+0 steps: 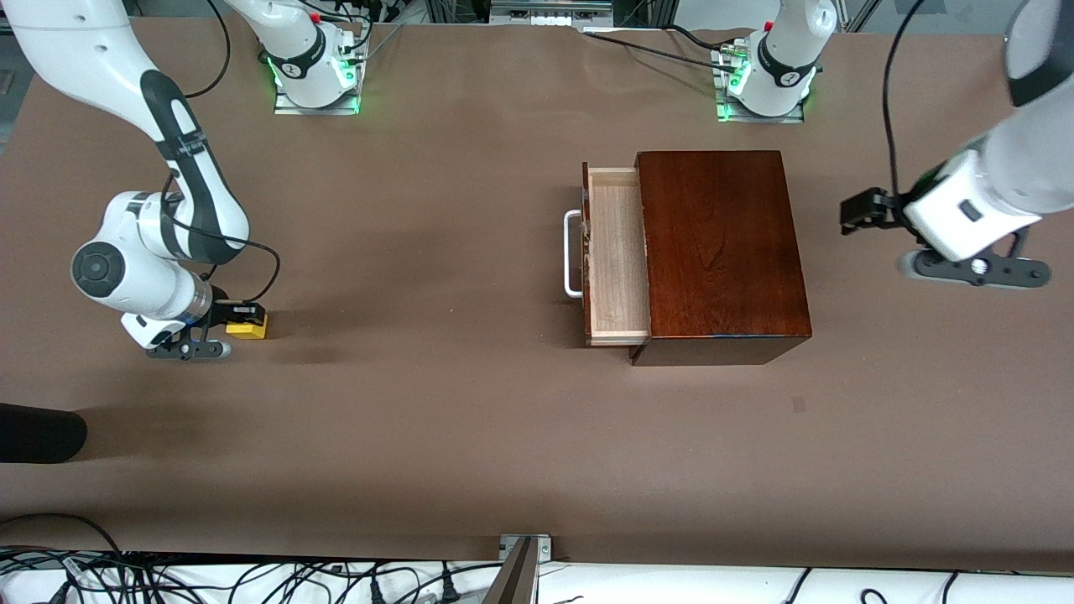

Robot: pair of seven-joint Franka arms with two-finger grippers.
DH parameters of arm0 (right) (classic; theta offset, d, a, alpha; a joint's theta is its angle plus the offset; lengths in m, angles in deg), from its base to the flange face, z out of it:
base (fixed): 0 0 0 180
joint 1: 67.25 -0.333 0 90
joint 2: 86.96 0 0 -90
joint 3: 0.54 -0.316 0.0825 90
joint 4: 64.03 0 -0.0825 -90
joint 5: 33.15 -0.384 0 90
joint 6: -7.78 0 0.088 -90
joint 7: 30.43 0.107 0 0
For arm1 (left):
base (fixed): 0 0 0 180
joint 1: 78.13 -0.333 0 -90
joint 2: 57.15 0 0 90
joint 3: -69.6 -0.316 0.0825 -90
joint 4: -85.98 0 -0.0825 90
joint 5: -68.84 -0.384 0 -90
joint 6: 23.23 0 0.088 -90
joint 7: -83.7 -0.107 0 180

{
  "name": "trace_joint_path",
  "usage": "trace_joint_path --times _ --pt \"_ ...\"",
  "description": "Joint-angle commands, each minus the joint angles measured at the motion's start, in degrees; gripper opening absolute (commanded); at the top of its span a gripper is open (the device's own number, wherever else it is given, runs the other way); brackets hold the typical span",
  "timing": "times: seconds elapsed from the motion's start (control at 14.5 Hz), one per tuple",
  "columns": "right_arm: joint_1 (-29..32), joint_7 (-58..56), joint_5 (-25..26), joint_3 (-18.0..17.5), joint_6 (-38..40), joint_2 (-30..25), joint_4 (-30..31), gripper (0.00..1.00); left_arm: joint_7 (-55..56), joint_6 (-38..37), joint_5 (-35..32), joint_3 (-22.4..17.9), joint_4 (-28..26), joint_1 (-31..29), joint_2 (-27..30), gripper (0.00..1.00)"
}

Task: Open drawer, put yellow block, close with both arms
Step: 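Grasp the yellow cube with the right gripper while the left gripper withdraws, then carry the yellow cube with the right gripper over the open drawer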

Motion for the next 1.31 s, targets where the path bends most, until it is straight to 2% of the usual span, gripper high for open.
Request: trace_joint_path --times 0.0,0.07,0.28,0.41,0.55,0.76,0.83,1.03,1.24 --pt "0.5 -1.9 -0.6 -6.0 10.1 -4.9 -5.7 0.0 -4.8 10.6 1.9 -1.2 -18.2 -0.2 11.6 1.0" --pt "0.5 -2.3 -0.6 -8.8 14.0 -5.0 -9.1 0.0 -4.8 11.5 1.9 -1.2 -20.2 -0.7 13.1 1.0" --pt "-2.2 -1.7 -0.7 -16.0 25.1 -3.8 -20.5 0.0 -4.2 13.4 1.6 -3.3 -20.5 -1.0 14.1 1.0" --pt "-7.8 -1.7 -1.1 -16.5 27.1 -3.0 -24.3 0.0 -4.6 15.5 1.2 -3.7 -22.8 -1.0 16.4 1.0" --pt "-15.0 -2.0 -0.9 -16.5 25.7 -2.0 -25.8 0.0 -4.3 18.1 1.2 -3.7 -25.8 -1.1 18.7 1.0" --pt "-28.7 -1.5 0.2 -16.2 25.5 1.3 -32.3 0.0 -4.1 16.8 1.2 -3.3 -25.7 -1.9 18.6 1.0" --pt "-32.4 -1.6 2.0 -16.1 25.1 2.8 -33.9 0.0 -3.5 16.3 1.2 -3.1 -25.5 -1.9 18.5 1.0" --pt "-40.5 -2.6 5.2 -16.2 25.8 8.2 -42.9 0.0 -3.5 16.2 1.2 -3.0 -25.5 -1.9 18.5 1.0" --pt "-47.1 -4.1 8.7 -16.1 25.0 12.8 -48.3 0.0 -3.5 16.2 1.2 -3.0 -25.4 -1.9 18.5 1.0"
